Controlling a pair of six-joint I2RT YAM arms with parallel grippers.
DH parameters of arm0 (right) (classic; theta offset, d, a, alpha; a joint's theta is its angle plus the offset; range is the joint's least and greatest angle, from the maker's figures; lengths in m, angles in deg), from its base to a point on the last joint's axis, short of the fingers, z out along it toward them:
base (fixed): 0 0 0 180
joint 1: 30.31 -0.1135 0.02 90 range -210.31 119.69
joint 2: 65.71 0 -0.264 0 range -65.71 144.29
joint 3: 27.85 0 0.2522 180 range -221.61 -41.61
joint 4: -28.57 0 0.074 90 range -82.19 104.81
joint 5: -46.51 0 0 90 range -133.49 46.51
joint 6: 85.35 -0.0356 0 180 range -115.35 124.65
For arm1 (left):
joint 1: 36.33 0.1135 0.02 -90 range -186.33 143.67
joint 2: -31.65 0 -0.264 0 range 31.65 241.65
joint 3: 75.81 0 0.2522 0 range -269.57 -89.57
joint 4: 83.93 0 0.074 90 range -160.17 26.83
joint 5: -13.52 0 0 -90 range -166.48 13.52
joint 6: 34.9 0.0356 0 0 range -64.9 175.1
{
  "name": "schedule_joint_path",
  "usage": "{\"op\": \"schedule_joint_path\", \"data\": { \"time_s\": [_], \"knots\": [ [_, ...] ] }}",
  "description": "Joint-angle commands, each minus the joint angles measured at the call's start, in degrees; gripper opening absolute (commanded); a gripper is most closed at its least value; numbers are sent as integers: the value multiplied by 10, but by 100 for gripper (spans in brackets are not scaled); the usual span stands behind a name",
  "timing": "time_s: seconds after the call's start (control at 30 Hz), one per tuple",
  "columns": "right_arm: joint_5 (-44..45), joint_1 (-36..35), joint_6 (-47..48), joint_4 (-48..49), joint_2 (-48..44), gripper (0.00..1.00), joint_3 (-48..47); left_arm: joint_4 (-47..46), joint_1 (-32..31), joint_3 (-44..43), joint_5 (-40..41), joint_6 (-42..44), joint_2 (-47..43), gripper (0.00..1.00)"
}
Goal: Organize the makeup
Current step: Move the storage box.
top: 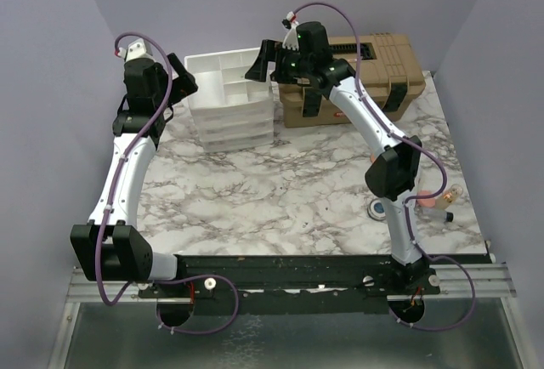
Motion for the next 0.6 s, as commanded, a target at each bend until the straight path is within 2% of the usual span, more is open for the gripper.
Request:
{"op": "schedule_joint_path", "data": {
  "time_s": [0.0, 0.1, 0.37, 0.43, 0.57],
  "knots": [
    [-27, -1, -1, 40, 4, 100, 18, -29, 2, -5, -28, -6, -12, 99],
    [-49, -1, 5, 36, 9, 100, 7, -31, 2, -3, -41, -13, -9, 99],
    [-76, -1, 0, 33, 18, 100, 1, -35, 2, 7, -9, -30, 1, 99],
    [-82, -1, -3, 29, 24, 100, -1, -36, 2, 0, -20, -31, 13, 99],
    [-104, -1, -14, 34, 31, 100, 4, -36, 2, -18, -114, -27, 54, 99]
  ]
}}
